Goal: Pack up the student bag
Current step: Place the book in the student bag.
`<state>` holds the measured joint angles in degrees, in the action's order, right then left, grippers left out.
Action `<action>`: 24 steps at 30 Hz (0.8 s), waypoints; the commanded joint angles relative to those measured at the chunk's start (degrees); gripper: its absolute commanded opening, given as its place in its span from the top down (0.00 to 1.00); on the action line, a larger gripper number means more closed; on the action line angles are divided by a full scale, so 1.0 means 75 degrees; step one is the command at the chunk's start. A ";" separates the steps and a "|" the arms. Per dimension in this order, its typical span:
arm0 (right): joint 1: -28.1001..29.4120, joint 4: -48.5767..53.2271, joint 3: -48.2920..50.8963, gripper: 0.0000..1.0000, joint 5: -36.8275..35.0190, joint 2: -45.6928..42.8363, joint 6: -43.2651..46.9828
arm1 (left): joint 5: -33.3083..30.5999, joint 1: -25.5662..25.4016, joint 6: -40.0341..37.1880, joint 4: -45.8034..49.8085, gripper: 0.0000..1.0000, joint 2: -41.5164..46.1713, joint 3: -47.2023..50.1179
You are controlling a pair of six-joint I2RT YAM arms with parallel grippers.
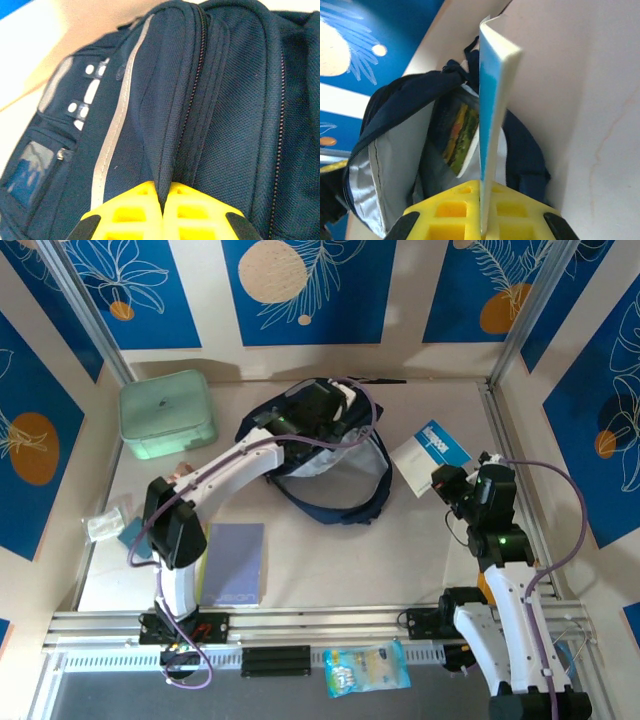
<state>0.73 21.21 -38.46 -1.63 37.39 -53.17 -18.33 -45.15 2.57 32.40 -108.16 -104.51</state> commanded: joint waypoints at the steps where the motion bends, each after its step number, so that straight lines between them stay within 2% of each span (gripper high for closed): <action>1: -0.0006 -0.1070 0.0132 1.00 0.1172 -0.0010 -0.0240 | -0.0197 -0.0004 -0.0130 -0.0825 1.00 0.0357 -0.0144; 4: 0.0243 -0.1705 0.0365 1.00 0.1626 0.0314 -0.0856 | -0.0005 0.0001 -0.0104 -0.0864 1.00 0.0382 -0.0326; 7: 0.0783 -0.2493 0.0732 1.00 0.1561 0.0737 -0.1488 | 0.0226 -0.0004 0.0041 -0.0861 1.00 0.0396 -0.0480; 15: 0.2337 -0.4386 0.0847 1.00 0.0360 0.2430 -0.2350 | 0.0923 0.0002 0.0372 -0.0698 1.00 0.0759 -0.0574; 20: 0.2862 -0.5474 0.0495 1.00 -0.0116 0.3746 -0.2333 | 0.1095 -0.0004 0.0454 -0.0600 1.00 0.0892 -0.0620; 24: 0.3207 -0.5001 -0.0079 1.00 -0.0968 0.4679 -0.2198 | 0.1108 -0.0004 0.0478 -0.0509 1.00 0.1029 -0.0514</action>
<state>23.46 -13.91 -35.46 -2.57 70.06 -69.54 -11.49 -44.86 5.06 33.15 -106.06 -104.84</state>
